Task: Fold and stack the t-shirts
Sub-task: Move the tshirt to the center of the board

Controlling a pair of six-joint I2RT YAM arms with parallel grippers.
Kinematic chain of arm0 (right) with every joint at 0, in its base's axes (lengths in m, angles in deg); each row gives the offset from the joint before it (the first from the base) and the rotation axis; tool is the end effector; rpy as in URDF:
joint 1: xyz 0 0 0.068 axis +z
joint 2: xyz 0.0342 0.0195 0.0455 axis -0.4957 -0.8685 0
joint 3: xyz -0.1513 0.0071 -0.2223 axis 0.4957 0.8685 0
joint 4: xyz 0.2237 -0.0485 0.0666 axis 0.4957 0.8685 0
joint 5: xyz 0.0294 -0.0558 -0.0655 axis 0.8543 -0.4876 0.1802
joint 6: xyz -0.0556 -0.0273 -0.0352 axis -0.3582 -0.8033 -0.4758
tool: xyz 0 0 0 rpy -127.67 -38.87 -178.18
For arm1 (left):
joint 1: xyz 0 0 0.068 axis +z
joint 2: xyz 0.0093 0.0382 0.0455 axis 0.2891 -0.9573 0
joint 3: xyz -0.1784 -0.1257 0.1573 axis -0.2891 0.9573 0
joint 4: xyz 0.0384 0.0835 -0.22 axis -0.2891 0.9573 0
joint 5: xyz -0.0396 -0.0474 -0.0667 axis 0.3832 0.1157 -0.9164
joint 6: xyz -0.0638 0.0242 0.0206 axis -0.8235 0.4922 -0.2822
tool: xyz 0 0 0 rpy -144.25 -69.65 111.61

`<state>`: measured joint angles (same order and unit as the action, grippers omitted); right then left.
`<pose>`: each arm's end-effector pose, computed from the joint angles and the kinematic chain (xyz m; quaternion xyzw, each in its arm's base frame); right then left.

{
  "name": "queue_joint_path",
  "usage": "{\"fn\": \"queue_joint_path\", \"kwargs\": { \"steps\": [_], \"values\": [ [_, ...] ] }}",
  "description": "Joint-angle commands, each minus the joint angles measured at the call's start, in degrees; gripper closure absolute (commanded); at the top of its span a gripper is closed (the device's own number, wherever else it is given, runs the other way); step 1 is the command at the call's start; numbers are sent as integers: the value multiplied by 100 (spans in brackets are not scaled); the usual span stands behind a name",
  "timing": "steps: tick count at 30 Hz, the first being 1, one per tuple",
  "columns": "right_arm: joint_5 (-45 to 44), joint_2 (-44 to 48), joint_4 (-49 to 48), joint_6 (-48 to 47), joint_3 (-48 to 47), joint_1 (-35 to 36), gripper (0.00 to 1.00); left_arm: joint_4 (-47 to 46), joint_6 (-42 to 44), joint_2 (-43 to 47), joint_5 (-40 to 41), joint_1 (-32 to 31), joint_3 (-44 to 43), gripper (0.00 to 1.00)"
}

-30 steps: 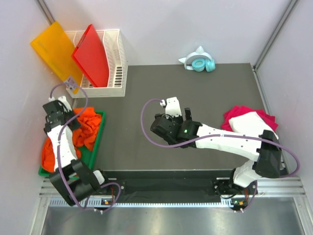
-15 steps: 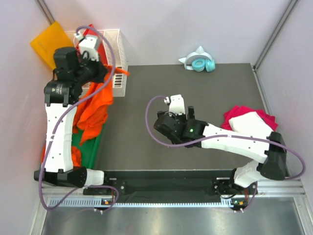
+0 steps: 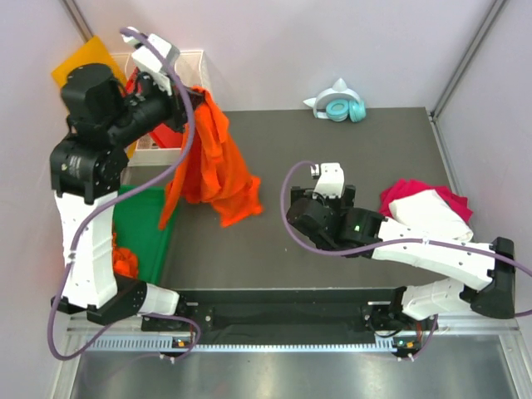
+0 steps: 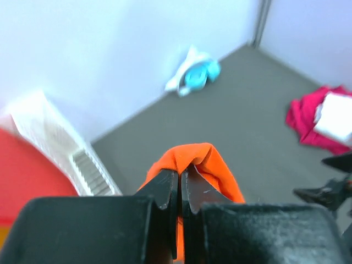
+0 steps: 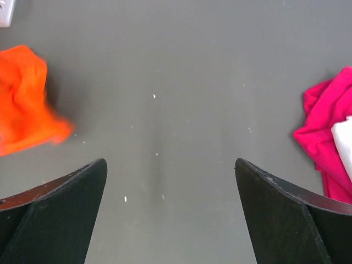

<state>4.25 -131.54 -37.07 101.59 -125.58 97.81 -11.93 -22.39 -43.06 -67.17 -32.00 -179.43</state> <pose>0.1341 0.2020 0.3260 -0.0050 0.8396 0.0111 0.5431 0.1977 -0.0764 0.5529 0.2657 0.7034 -0.1894 0.6315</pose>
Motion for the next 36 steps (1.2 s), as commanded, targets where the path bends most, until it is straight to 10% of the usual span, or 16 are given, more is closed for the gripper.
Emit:
{"fn": "queue_joint_path", "kwargs": {
  "steps": [1,12,36],
  "values": [
    [-137,178,169,329,61,-42,0,-524,-107,47,-568,-132,-635,100],
    [-58,204,476,628,26,-42,0,-567,305,301,-279,-1053,1814,100],
    [197,-41,881,1076,97,28,2,-1323,192,-1430,1075,-2004,3346,100]
  ]
}}
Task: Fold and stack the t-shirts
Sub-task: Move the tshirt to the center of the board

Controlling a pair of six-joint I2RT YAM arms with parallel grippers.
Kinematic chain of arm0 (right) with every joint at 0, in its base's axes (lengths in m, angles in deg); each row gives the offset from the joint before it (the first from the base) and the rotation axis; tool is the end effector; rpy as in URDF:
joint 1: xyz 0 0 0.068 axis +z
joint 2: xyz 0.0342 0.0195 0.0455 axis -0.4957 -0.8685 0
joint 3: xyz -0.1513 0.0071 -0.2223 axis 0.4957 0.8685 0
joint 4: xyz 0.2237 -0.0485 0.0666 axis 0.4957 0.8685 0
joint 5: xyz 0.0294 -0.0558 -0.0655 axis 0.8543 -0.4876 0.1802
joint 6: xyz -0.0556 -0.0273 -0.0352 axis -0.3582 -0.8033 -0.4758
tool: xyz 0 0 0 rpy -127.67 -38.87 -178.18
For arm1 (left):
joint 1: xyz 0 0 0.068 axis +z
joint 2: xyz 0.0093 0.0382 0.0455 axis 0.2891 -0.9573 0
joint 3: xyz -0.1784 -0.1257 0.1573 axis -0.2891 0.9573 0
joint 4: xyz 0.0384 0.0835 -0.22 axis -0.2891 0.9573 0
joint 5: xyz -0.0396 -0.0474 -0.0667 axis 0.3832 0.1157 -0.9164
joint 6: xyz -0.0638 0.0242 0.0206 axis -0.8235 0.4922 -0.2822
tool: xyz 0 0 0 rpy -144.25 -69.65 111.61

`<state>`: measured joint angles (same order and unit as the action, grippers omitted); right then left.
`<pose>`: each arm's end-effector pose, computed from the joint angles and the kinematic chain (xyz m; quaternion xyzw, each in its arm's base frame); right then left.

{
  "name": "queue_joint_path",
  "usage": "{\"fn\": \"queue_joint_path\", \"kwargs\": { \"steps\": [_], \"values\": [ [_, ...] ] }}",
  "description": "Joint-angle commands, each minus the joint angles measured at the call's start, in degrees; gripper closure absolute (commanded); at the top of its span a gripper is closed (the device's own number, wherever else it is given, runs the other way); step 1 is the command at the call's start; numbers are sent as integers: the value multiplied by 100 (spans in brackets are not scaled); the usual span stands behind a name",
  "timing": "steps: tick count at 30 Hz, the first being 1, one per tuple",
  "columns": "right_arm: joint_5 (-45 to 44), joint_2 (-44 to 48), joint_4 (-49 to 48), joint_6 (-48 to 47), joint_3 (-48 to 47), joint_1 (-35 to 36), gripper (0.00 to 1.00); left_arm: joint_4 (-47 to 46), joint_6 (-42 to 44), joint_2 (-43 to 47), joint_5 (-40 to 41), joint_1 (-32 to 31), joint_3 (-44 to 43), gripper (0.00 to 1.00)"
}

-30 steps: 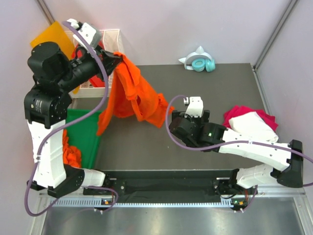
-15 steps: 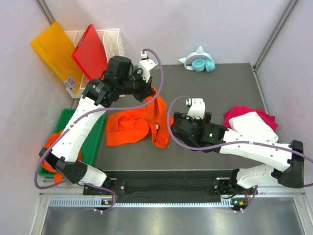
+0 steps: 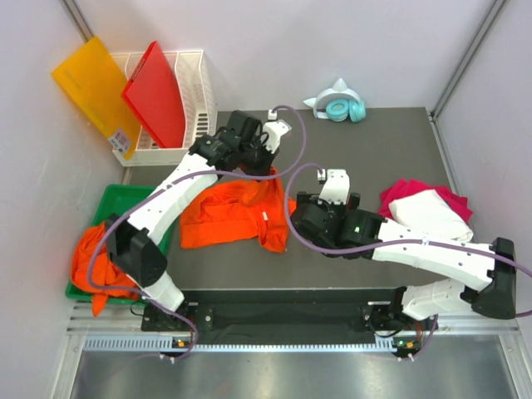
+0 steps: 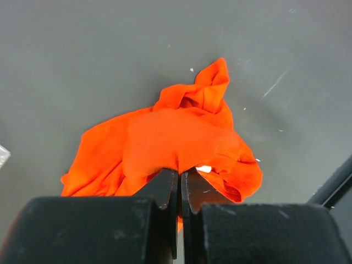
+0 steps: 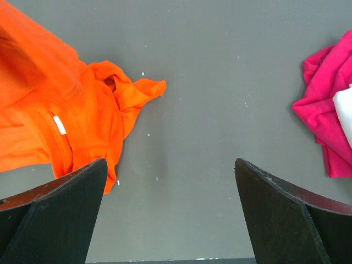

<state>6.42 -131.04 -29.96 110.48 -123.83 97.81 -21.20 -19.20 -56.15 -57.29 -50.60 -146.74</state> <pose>0.1283 0.1908 0.3095 0.0190 0.8613 0.0048 0.5077 0.2824 -0.2038 0.3440 0.3817 0.8353 -0.1736 0.3557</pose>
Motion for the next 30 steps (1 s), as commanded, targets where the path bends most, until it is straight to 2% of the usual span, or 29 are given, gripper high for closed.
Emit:
{"fn": "queue_joint_path", "kwargs": {
  "steps": [1,8,10,13,14,17,20,23,26,27,30],
  "values": [
    [-19,-144,189,187,-122,20,2,-414,-154,-138,35,-188,94,100],
    [-37,-347,171,152,-236,20,1,-862,-242,29,17,-250,603,98],
    [-28,-417,84,126,-219,28,0,-801,-172,-59,25,-250,665,84],
    [16,-522,22,135,-219,28,0,-705,-163,-217,279,-250,648,46],
    [25,-549,-13,126,-219,28,0,-670,-189,-218,367,-250,613,28],
    [34,-637,-57,56,-228,28,0,-678,-250,-104,666,-241,691,13],
    [7,-690,-84,-23,-272,20,0,-766,-321,80,886,-171,858,12],
    [42,-699,-268,-146,-228,11,0,-801,-575,274,747,162,1025,12],
    [148,-742,-523,-304,-184,-51,0,-775,-988,423,133,987,1131,12],
    [200,-760,-654,-348,-166,-94,0,-740,-1015,450,-34,1494,1157,12],
    [358,-892,-830,-559,-253,-208,2,-652,-1015,608,-89,2165,1245,12]
  ]
}}
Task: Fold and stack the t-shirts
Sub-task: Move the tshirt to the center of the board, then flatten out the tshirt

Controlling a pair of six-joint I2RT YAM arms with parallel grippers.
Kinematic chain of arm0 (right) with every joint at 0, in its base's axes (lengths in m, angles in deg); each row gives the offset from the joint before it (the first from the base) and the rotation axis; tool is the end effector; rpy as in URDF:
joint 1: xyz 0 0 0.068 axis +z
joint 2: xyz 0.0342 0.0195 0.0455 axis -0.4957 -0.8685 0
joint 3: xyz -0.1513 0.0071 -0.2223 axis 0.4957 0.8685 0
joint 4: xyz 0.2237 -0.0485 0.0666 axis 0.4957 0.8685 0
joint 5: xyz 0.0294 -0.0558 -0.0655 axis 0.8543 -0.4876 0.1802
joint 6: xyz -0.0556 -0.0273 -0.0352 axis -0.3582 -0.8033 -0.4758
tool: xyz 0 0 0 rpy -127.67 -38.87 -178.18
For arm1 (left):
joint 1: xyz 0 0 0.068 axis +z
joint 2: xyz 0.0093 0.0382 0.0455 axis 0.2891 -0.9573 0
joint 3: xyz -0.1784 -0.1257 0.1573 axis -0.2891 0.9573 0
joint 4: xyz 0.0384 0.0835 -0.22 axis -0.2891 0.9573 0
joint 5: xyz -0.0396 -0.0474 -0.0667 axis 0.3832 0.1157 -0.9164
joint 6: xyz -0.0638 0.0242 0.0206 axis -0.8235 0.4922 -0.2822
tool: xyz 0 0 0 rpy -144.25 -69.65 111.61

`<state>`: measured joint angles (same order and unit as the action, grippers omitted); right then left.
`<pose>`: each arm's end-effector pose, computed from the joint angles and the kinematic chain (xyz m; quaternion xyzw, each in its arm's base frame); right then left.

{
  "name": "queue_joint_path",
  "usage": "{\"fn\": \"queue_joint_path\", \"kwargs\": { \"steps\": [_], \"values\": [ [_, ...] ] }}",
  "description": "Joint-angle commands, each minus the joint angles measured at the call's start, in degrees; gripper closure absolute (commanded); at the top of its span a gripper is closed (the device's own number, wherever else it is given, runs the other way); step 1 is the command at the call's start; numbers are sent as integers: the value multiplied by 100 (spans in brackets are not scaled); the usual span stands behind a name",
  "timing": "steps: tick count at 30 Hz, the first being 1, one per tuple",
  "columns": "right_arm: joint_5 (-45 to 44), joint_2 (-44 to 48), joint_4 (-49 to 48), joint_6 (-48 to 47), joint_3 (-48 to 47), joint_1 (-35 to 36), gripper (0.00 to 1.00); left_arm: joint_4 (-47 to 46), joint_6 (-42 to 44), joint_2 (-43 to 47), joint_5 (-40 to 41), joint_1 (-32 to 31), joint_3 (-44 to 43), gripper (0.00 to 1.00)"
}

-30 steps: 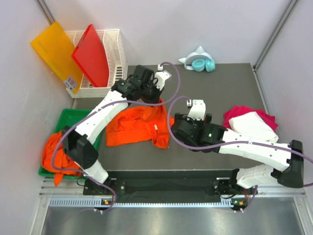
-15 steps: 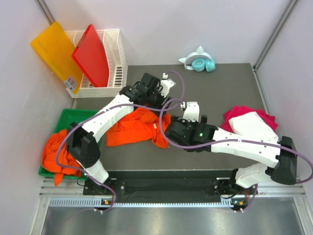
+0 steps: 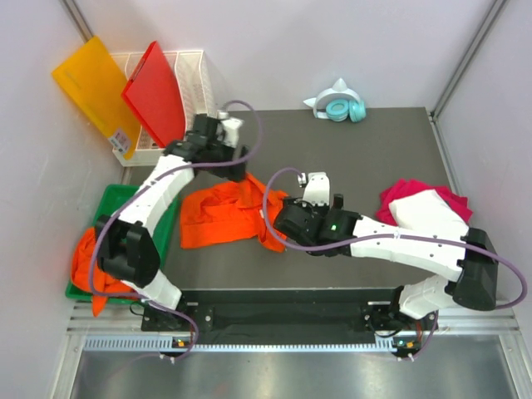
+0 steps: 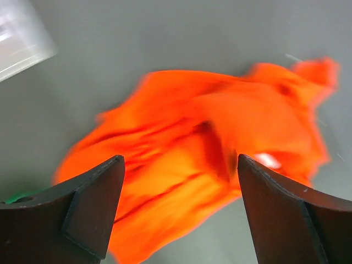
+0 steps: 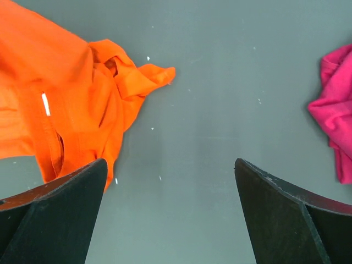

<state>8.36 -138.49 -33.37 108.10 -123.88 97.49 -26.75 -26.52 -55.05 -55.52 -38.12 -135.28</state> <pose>0.1397 0.2185 0.2831 -0.0178 0.8742 -0.0259 0.4845 0.3157 -0.1344 0.2960 0.2267 0.9068 -0.1386 0.3274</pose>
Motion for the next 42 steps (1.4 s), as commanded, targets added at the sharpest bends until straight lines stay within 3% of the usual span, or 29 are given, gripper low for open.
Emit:
{"fn": "queue_joint_path", "kwargs": {
  "steps": [1,9,15,20,26,29,33,42],
  "values": [
    [217,-225,-612,-382,-267,-211,2,-70,-187,569,-214,980,144,13],
    [753,-533,-1377,-910,-609,-572,3,-307,262,1686,-644,981,1207,16],
    [1042,-937,-1684,-1375,-1057,-703,3,-140,236,1896,-214,954,1313,18],
    [1561,-1438,-1976,-1552,-1541,-1054,12,-491,227,2134,-72,954,1655,19],
    [1431,-1325,-1958,-1482,-1507,-1055,14,-668,121,1046,-336,797,1419,28],
    [1316,-1061,-1879,-1473,-1147,-1099,16,-851,235,509,144,315,1173,32],
    [1263,-736,-1633,-1385,-901,-1187,17,-1089,332,-176,331,-152,734,33],
    [1175,-498,-1316,-1244,-627,-1213,16,-1467,-160,-1205,525,-215,-137,34]
  ]
}}
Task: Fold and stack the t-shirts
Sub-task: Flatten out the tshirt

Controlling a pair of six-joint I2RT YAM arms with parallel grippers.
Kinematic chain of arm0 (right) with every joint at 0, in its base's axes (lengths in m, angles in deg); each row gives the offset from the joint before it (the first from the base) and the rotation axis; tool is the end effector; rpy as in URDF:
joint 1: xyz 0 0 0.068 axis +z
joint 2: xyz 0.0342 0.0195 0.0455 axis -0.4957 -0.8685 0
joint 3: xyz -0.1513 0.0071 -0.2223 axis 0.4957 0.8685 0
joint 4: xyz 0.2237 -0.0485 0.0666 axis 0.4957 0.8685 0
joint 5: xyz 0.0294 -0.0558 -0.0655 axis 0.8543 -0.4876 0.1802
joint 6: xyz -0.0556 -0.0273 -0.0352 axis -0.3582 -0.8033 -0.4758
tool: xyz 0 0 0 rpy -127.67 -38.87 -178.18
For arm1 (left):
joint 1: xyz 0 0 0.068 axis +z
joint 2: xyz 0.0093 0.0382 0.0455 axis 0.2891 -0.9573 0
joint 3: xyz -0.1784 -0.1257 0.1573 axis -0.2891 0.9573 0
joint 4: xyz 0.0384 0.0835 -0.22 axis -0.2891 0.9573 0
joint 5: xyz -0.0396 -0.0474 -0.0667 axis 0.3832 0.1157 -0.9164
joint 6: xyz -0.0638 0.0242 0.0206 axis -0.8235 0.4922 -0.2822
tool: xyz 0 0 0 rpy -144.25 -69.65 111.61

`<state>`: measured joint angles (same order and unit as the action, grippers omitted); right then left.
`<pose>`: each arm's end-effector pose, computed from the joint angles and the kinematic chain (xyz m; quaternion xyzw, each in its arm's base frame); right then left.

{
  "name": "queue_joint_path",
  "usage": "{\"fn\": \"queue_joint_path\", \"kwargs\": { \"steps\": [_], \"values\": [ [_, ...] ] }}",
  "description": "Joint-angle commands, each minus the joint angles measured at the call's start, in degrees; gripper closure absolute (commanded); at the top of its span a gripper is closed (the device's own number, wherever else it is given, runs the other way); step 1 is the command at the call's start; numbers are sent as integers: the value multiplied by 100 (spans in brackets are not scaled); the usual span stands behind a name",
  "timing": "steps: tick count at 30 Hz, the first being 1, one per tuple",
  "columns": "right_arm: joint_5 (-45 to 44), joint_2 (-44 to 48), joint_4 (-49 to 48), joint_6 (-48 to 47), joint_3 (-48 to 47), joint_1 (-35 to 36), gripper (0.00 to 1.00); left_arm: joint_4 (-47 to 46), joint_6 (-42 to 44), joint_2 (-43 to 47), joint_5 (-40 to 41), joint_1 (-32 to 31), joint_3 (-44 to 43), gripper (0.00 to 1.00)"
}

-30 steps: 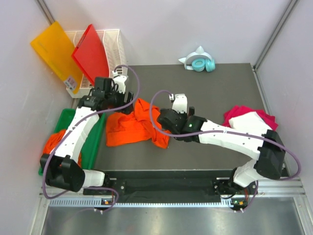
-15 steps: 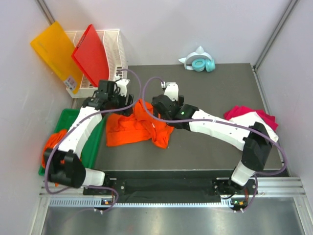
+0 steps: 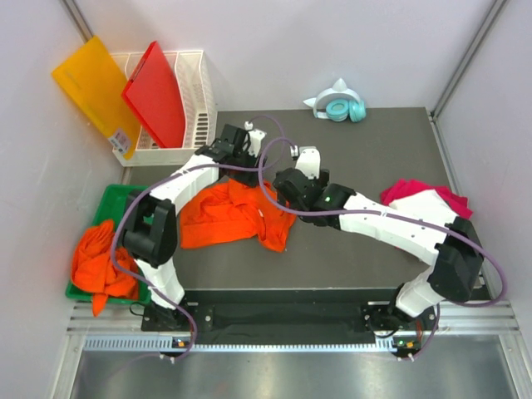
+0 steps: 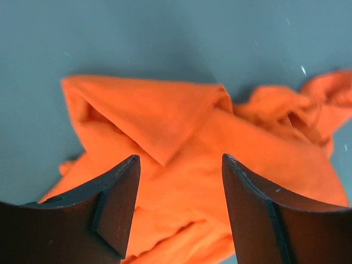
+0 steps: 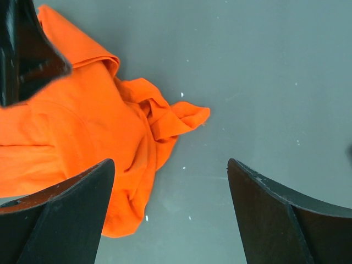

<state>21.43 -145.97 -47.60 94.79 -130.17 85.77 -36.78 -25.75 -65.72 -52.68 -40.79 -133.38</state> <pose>0.2073 0.2410 0.2896 -0.0215 0.8859 0.0298 0.4624 0.3497 -0.1639 0.2356 0.2463 0.9109 -0.1182 0.3092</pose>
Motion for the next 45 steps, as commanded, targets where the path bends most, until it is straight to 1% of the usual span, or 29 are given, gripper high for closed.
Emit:
{"fn": "queue_joint_path", "kwargs": {
  "steps": [1,4,6,8,21,28,35,45],
  "values": [
    [-132,241,107,78,2,-50,16,-473,-245,-261,345,43,-380,35],
    [-141,197,98,78,-16,-59,16,-359,-245,-498,382,52,-529,34],
    [-141,171,98,69,-24,-59,16,-52,-236,-622,329,52,-643,35],
    [-132,144,98,78,-7,-68,16,10,-245,-684,276,52,-662,36],
    [-106,179,80,157,151,-77,16,-60,-351,-579,390,52,-231,42],
    [-97,188,63,210,256,-77,16,10,-289,-552,513,52,41,43],
    [-18,197,45,271,318,-68,16,-104,-333,-526,540,52,33,50],
    [70,240,28,395,468,-59,16,-359,-351,-288,636,52,112,54]
  ]
}}
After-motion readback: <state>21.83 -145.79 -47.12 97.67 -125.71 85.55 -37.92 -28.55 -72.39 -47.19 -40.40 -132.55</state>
